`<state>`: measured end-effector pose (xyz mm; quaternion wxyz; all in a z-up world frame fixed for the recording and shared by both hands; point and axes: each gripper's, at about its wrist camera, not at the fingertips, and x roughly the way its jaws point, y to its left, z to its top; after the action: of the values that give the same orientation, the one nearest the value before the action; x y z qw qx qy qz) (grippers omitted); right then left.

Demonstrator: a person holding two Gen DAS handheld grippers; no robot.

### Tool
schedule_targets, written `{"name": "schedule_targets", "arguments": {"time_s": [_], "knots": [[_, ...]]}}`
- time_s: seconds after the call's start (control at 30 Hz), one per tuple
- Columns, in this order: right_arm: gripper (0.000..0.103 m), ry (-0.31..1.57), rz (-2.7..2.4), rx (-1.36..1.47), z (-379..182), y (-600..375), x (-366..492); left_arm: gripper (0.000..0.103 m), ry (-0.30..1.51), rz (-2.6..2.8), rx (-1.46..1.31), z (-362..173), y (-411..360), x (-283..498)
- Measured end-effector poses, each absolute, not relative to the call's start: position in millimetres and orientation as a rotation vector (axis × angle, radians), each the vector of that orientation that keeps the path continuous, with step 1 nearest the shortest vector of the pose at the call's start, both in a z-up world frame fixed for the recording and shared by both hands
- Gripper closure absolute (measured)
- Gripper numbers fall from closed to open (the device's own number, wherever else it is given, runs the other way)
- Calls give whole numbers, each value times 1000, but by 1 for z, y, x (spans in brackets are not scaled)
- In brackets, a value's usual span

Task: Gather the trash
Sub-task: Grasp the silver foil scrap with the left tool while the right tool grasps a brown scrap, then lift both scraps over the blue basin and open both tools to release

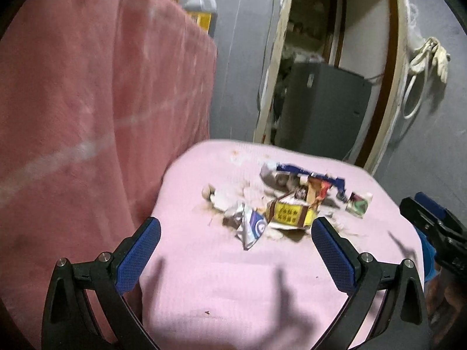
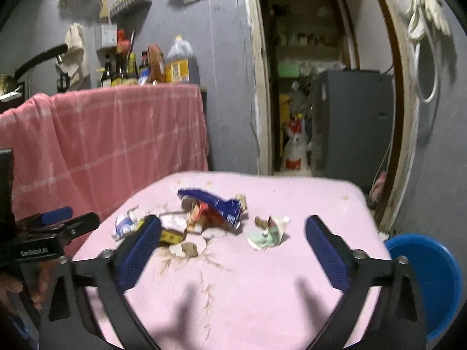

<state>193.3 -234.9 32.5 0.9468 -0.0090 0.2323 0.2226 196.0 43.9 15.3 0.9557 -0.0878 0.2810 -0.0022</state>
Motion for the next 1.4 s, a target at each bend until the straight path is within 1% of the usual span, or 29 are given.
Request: {"name": "schedule_targets", "arguments": {"time_s": [0.07,0.1,0.13,0.23,0.27,0.4,0.5,0.57,0.63,0.67,0.7,0.77,0.8,0.87,0.93,1.13,1.3,1.4], "knots": [[26,524,477,-15,27,-231,203,5,594,-8,-188,12,46,203],[28,538,486,-13,25,-229,206,11,603,-9,-193,11,47,207],[33,565,498,-13,22,-226,211,19,620,-16,-197,9,47,212],[47,626,524,-26,13,-214,221,31,663,-31,-199,3,47,222],[51,650,536,-32,9,-209,225,33,675,-36,-202,1,47,224],[54,728,573,-54,-1,-195,235,48,732,-51,-238,-8,52,235],[56,766,609,-83,-7,-182,239,55,753,-68,-262,-11,55,237],[61,800,624,-99,-12,-175,243,61,749,-81,-272,-10,56,237],[61,820,623,-111,-15,-171,245,74,752,-99,-278,-9,55,238],[61,829,621,-119,-17,-170,246,78,755,-110,-283,-9,55,238],[61,830,618,-124,-17,-169,246,86,759,-117,-285,-8,54,237],[62,827,608,-140,-17,-168,243,87,760,-122,-285,-5,54,234],[64,825,600,-150,-17,-167,242,90,758,-124,-284,-4,53,233],[77,825,599,-156,-17,-165,243,92,756,-129,-288,-2,52,231],[86,829,604,-153,-17,-166,243,94,755,-130,-282,-1,50,230],[87,789,609,-134,-11,-172,235,96,732,-138,-251,7,39,214],[87,641,599,-73,10,-193,206,96,640,-172,-203,21,23,194],[87,518,578,-43,27,-213,182,96,567,-204,-186,33,11,182]]}}
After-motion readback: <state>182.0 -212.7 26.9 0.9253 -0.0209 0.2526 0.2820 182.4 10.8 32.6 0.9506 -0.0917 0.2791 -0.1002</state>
